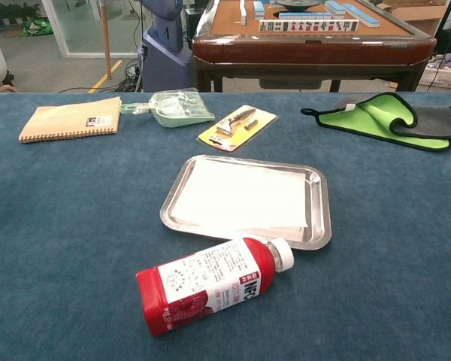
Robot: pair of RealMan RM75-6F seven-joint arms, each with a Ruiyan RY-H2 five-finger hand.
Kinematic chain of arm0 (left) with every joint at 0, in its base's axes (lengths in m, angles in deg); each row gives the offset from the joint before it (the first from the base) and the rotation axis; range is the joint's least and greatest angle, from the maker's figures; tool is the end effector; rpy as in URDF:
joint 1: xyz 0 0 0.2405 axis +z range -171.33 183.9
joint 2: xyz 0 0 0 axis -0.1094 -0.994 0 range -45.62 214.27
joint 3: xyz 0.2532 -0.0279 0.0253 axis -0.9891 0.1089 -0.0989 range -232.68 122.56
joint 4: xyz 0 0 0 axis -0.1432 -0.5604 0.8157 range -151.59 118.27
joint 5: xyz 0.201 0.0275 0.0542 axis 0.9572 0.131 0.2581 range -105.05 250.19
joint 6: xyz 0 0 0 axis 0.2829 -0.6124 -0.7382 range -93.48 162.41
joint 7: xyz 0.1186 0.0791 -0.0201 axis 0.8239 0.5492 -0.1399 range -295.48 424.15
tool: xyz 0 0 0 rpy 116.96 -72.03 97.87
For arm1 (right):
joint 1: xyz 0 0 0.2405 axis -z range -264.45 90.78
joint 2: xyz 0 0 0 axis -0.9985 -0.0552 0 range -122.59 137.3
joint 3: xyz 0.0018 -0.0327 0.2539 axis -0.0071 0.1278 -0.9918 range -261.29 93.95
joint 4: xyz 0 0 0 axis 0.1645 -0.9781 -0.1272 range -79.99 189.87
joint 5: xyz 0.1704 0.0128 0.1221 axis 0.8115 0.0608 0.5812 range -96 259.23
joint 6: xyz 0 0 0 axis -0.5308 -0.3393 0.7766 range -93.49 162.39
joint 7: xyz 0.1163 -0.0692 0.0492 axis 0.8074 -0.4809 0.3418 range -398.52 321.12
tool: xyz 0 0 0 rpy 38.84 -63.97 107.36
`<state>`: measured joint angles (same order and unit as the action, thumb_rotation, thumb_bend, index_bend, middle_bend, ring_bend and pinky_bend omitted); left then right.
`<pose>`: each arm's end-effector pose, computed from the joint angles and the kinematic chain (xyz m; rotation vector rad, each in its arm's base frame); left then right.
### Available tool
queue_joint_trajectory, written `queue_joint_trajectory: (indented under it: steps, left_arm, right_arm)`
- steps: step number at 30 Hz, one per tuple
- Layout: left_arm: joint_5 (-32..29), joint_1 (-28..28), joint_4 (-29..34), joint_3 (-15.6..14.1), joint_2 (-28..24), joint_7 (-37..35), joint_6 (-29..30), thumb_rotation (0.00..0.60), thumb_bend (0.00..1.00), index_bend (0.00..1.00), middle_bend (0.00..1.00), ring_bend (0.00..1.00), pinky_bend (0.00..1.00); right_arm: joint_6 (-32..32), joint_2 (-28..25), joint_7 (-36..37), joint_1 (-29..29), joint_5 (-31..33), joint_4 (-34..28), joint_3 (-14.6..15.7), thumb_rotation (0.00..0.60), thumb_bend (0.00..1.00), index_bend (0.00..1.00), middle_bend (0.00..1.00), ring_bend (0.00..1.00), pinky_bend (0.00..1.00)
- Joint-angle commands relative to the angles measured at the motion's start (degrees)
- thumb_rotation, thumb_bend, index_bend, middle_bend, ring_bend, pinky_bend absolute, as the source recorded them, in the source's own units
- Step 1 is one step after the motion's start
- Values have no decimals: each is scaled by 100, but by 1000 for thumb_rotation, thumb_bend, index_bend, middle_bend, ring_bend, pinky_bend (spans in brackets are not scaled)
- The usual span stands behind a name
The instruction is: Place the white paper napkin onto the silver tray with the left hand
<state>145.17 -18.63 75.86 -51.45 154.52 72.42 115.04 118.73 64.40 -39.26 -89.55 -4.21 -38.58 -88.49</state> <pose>-0.2523 0.2825 0.1253 -1.4528 -0.8328 -0.9873 -0.3192 -0.1766 0.2002 1.3837 -0.8234 0.8119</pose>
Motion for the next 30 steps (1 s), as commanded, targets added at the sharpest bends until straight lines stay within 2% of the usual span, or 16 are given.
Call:
queue_joint_trajectory:
  steps: [1,10,17,30]
  left_arm:
    - [112,328,210,-111,-115,166,361,228,324,225,389,345,334]
    - [469,883,555,-279,-220,443,913,231,324,223,378,338,301]
    - [710,1093,750,-356,-279,593,968,229,324,224,378,337,290]
    - [819,1317,860,-342,-282,717,852,234,324,225,377,337,289]
  right_arm:
    - [-92,-6,50,-65,-63,37,37,600,51,203,216,138,143]
    - [-172,46,257,-230,-384,171,124,600,50,203,208,129,143]
    - [-179,100,253,-380,-723,224,201,600,50,203,208,129,143]
    - [-295,179,127,-570,-840,182,244,600,50,203,208,129,143]
